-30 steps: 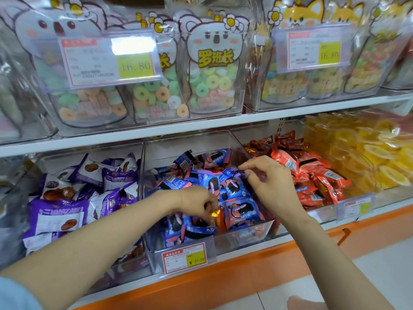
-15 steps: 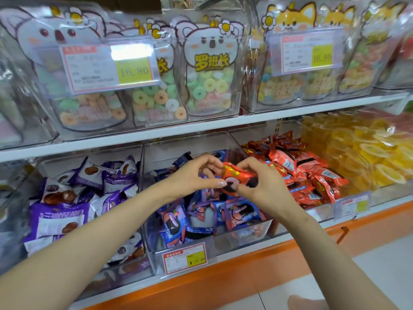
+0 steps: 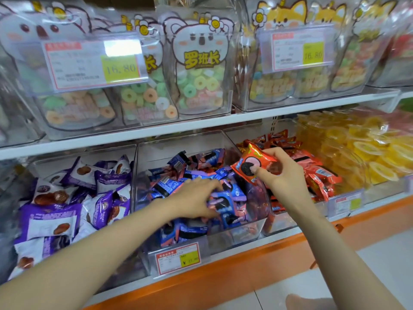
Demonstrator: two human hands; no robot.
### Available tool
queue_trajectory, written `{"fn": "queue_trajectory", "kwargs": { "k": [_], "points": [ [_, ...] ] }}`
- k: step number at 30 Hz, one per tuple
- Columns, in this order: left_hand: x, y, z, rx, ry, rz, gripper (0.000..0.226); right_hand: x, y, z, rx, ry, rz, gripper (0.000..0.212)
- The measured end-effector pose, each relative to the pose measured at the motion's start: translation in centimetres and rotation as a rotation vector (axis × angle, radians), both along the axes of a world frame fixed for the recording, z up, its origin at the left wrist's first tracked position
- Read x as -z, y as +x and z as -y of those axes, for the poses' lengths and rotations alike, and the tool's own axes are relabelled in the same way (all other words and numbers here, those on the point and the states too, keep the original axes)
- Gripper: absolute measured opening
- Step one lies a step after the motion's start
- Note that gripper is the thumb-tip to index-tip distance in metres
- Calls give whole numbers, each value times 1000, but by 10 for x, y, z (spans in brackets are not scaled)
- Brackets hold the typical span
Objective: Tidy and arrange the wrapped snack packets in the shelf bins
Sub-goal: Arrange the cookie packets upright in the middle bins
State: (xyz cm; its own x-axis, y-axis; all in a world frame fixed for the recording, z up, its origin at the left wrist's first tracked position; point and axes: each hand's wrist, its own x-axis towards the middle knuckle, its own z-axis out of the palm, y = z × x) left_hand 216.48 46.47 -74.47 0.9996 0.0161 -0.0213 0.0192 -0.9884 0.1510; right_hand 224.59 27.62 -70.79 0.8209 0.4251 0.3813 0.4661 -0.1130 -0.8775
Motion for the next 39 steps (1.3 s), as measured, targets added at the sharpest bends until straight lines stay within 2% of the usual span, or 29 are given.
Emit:
{"fn": "queue_trajectory", "kwargs": {
  "k": [6,8,11,13,16,19,21,26,30,34,35,37,39],
  "points": [
    [-24,-28,-49,-26,52,-177,56,-3,-1,-4,6,6,-15,20],
    [-26,-26,-48,-14,-51,-136,55,-3,-1,-6,11,1,-10,21],
    [-20,-5,-33,10,-147,52,61,-3,-2,-7,23,-3,-5,21],
    [-11,15,-17,79,-23,88,56,-3,-3,-7,28,-8,-2,21],
    [1,38,-1,115,165,-10,64,-4,-3,-6,33,5,-2,22],
    [4,43,-4,44,191,-149,69,-4,-2,-4,42,3,-5,23],
    [2,40,-10,58,211,-143,64,-4,-2,-3,49,1,-7,23],
    [-8,10,-30,129,-2,-103,47,-4,-2,-3,36,5,-27,22],
    [-17,-22,-46,185,-225,-195,40,-5,-4,-6,31,3,-24,19],
    [-33,-31,-43,205,-319,-327,20,-4,-4,-7,30,-6,-23,19],
    [-36,-29,-41,174,-350,-288,14,-4,-5,-7,30,-5,-26,19],
    [-39,-19,-40,67,-405,-62,9,-4,-5,-7,37,3,-29,19],
    [-37,2,-41,-62,-333,174,23,-4,-4,-7,46,9,-33,20]
  ]
}}
